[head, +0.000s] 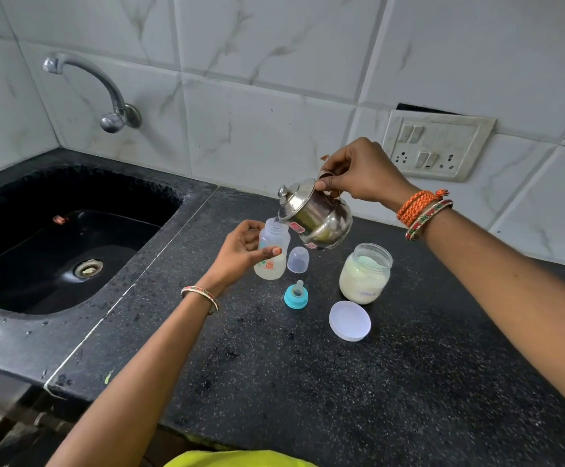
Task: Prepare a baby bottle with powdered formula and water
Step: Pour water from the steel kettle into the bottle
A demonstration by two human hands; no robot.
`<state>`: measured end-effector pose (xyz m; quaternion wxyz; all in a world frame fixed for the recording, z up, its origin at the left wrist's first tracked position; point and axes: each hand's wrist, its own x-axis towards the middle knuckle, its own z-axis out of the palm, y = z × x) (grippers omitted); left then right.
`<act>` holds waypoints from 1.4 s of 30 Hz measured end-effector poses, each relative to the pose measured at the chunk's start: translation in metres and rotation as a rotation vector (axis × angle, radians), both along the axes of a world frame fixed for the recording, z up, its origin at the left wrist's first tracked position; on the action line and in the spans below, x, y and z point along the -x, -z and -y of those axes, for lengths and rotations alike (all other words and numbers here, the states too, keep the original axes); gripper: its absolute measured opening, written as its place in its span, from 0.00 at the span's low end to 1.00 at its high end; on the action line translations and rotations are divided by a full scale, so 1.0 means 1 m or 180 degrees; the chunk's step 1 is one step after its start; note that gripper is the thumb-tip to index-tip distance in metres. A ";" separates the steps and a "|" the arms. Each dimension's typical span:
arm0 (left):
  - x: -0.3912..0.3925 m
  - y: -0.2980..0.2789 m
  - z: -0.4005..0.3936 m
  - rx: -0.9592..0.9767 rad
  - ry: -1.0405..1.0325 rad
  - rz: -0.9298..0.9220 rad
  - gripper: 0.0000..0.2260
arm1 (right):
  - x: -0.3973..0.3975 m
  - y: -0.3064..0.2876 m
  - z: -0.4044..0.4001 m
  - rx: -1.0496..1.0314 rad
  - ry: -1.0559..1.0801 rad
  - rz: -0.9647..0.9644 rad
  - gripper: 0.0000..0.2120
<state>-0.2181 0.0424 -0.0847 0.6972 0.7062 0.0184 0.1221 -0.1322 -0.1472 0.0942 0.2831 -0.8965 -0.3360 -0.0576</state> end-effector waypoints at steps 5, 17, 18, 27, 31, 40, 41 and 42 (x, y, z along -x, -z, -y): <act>-0.003 -0.010 -0.010 0.0228 0.0244 -0.0015 0.27 | 0.004 -0.009 0.002 -0.0298 0.0025 -0.0198 0.10; 0.004 -0.018 -0.013 0.0793 0.0753 -0.0137 0.37 | 0.013 -0.015 0.004 -0.0443 0.0091 -0.0456 0.08; 0.005 -0.018 -0.013 0.0784 0.0756 -0.0150 0.37 | 0.014 -0.016 0.004 -0.0416 0.0090 -0.0442 0.08; 0.005 -0.010 -0.011 0.0325 0.0401 -0.0157 0.33 | 0.010 -0.003 0.005 -0.0720 0.0207 -0.0675 0.08; 0.005 0.002 -0.010 -0.0140 0.0295 -0.0279 0.34 | 0.005 0.018 0.006 -0.0989 0.0369 -0.0933 0.07; 0.010 0.033 -0.003 -0.0393 0.0403 -0.0627 0.30 | -0.009 0.051 0.008 -0.1746 0.0588 -0.1126 0.09; 0.011 0.034 -0.004 -0.0377 0.0467 -0.0668 0.33 | -0.010 0.053 0.009 -0.1805 0.0604 -0.1118 0.08; 0.011 0.033 -0.004 -0.0388 0.0547 -0.0710 0.37 | -0.011 0.055 0.010 -0.1859 0.0617 -0.1109 0.07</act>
